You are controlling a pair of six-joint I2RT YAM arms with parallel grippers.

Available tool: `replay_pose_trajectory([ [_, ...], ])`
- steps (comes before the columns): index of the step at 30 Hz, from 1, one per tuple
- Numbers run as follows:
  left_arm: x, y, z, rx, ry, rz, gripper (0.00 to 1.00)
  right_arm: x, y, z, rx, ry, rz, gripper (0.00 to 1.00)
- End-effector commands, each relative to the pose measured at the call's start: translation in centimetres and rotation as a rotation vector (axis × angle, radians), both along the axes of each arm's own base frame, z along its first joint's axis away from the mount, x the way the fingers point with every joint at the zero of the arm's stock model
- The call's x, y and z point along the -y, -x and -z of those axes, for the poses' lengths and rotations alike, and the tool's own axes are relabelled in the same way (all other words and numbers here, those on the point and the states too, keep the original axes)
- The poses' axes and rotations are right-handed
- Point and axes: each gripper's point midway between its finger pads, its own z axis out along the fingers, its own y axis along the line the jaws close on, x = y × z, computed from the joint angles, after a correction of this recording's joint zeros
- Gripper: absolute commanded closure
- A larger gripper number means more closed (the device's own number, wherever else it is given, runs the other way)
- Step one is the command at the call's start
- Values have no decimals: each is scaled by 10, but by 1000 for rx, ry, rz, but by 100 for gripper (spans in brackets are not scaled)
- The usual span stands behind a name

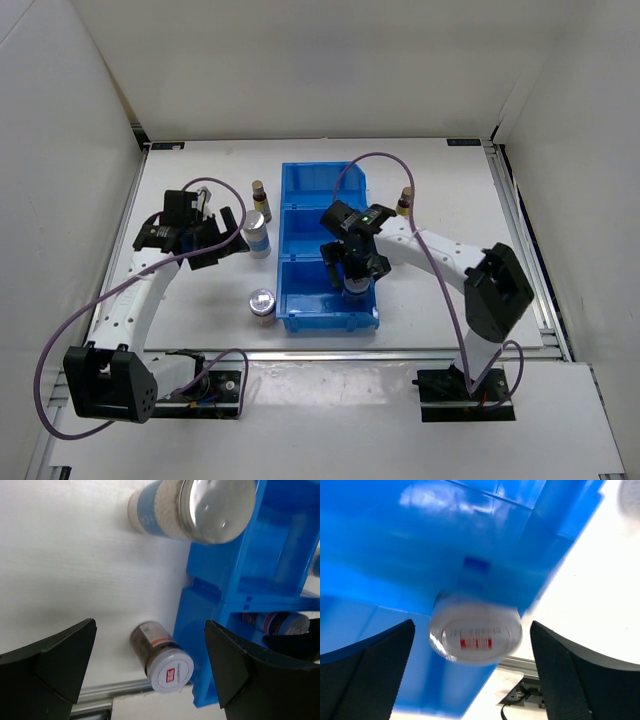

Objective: Organize the condiment bottles

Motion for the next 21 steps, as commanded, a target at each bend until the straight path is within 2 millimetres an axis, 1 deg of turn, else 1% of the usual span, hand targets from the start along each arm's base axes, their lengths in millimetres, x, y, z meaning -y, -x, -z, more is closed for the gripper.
replay_pose_trajectory([
  [1,10,21,-13,-41,44,53,0,-3,-11,-40,126,-85,-6,0],
  [2,12,24,-12,-63,42,62,0,-2,-10,-46,134,-90,-17,0],
  [3,14,33,-9,-102,51,70,0,-4,-12,-56,150,-108,-16,0],
  [4,17,38,-9,-116,60,85,0,-4,-11,-66,159,-133,-18,0],
  [5,17,41,-10,-120,66,77,0,-2,-9,-70,163,-137,-18,0],
  [6,21,46,-14,-113,73,93,0,-2,-9,-83,190,-168,-17,0],
  [7,23,50,-15,-119,77,96,0,-2,-7,-88,195,-183,-30,0],
  [8,24,50,-15,-122,83,88,0,-2,-7,-93,205,-195,-30,0],
  [9,27,54,-18,-122,91,104,0,0,-5,-101,222,-214,-29,0],
  [12,40,64,-16,-165,120,137,0,4,-5,-115,262,-243,-24,0],
  [13,47,67,-14,-184,122,157,0,8,-4,-114,268,-234,-21,0],
  [14,49,70,-9,-209,108,153,0,9,-3,-110,261,-226,-21,0],
  [15,49,76,-4,-228,87,162,0,10,-2,-114,270,-236,-21,0],
  [16,54,79,-1,-239,65,182,0,13,-2,-114,279,-228,-16,0],
  [17,48,82,8,-275,13,155,0,14,-1,-111,273,-221,-17,0],
  [18,46,84,13,-292,-20,155,0,15,-1,-113,279,-228,-16,0],
  [19,42,85,22,-325,-78,137,0,15,-1,-114,279,-228,-16,0],
  [20,40,84,25,-340,-105,120,0,16,1,-109,269,-222,-7,0],
  [21,37,84,29,-363,-120,86,0,16,1,-109,269,-222,-7,0],
])
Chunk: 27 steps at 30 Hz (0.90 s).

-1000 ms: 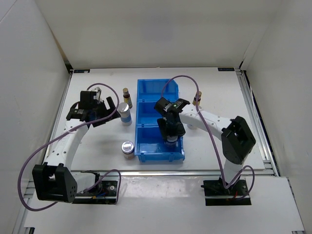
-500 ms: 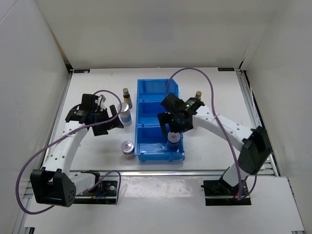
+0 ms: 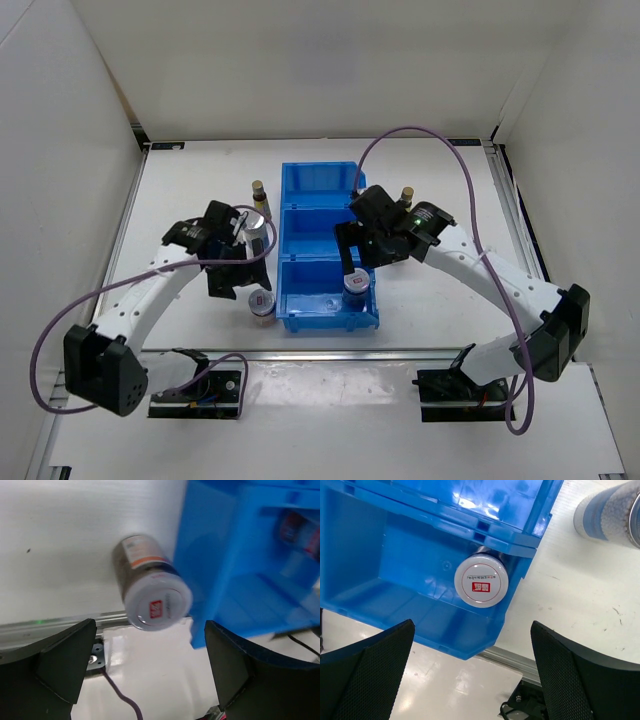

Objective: Organize the condiment bottles

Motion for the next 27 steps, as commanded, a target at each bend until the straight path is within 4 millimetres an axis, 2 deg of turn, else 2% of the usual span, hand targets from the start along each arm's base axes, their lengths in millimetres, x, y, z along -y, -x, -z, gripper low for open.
replay_pose_trajectory([
  [1,-15,-3,10,-41,-140,-82,0,7,3,0,9,16,9,0],
  [5,-17,-5,21,-86,-173,-117,0,9,4,0,9,16,9,0],
  [10,-14,-6,43,-145,-234,-104,0,10,3,0,15,21,13,0],
  [16,4,-21,34,-88,-227,-85,0,13,3,3,18,37,10,0],
  [19,5,-27,33,-83,-236,-88,0,15,2,6,18,49,14,0],
  [27,3,-28,36,-87,-248,-89,0,19,4,13,14,74,10,0],
])
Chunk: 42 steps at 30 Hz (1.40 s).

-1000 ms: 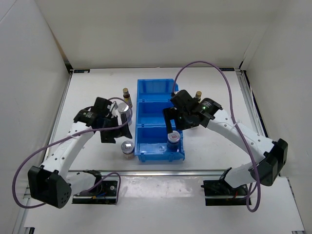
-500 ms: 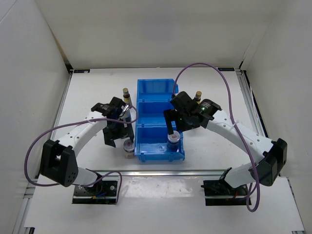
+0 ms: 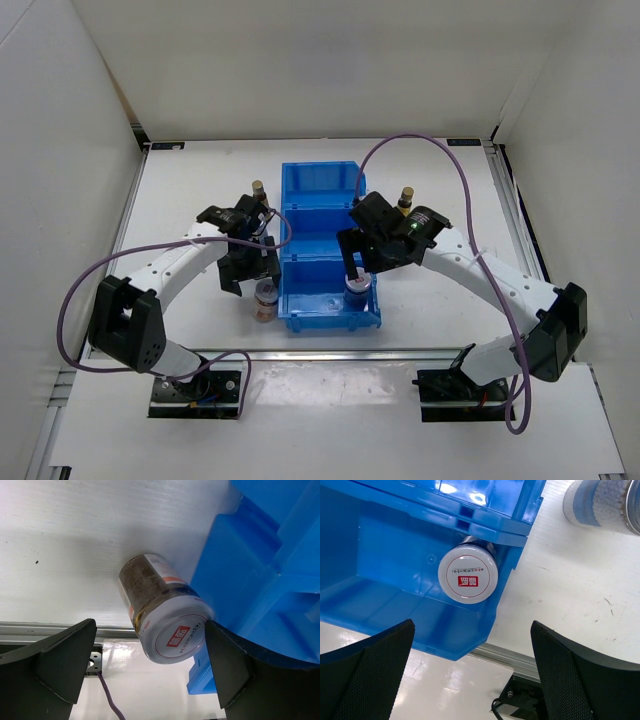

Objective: Organize the condiment bottles

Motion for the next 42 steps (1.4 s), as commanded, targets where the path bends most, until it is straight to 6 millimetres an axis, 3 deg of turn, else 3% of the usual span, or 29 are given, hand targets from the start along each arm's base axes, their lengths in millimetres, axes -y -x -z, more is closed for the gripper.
replay_pose_trajectory([
  [1,-6,-8,-2,37,-46,-14,0,6,-1,-6,33,5,-2,0],
  [10,-20,9,-9,32,-78,-37,0,7,-2,-7,39,11,2,0],
  [18,-19,7,-27,81,-50,-48,0,8,-1,-3,33,18,2,0],
  [33,12,-5,-4,-21,34,58,0,15,3,-1,36,22,14,0],
  [42,14,-5,0,-33,43,101,4,16,4,7,17,44,13,0],
])
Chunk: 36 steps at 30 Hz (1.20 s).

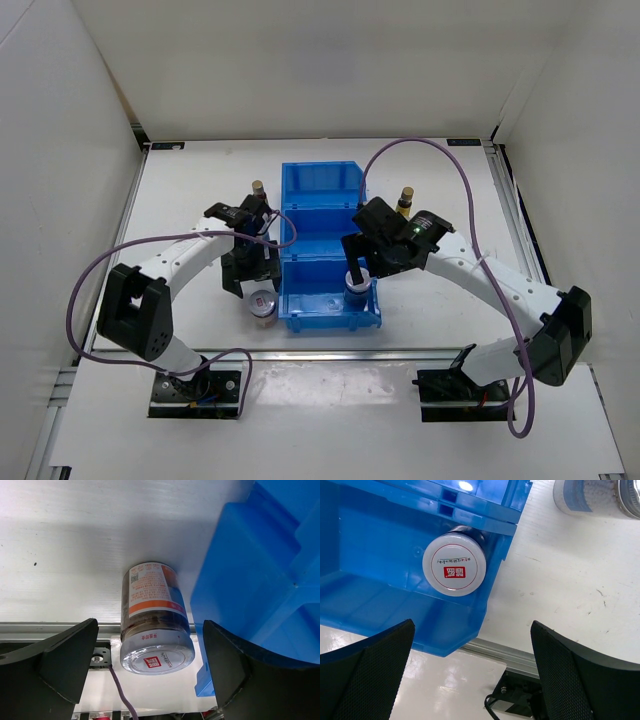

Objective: Organize the condiment bottles

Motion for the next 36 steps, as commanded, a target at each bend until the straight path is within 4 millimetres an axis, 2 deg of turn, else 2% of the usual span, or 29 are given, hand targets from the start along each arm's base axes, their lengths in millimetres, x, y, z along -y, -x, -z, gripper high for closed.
replay_pose_trajectory([
  [1,12,-10,-9,38,55,31,4,2,-3,-1,24,9,-2,0],
  [7,10,-3,0,1,44,59,7,2,-6,-2,24,9,7,0],
  [11,11,1,0,-5,60,70,10,1,-8,-2,26,13,-1,0],
  [17,3,15,5,-41,43,69,12,-1,-10,0,20,20,-1,0],
  [20,1,21,5,-45,43,51,17,-1,-12,-3,34,22,-5,0],
  [27,0,31,-2,-32,72,35,39,2,-15,-6,41,29,9,0],
  [28,1,30,-5,-20,78,36,50,2,-15,-6,41,29,9,0],
  [31,0,29,-13,5,82,17,65,4,-14,-5,35,35,8,0],
  [36,-6,24,-26,56,58,3,64,4,-13,-8,39,25,17,0],
])
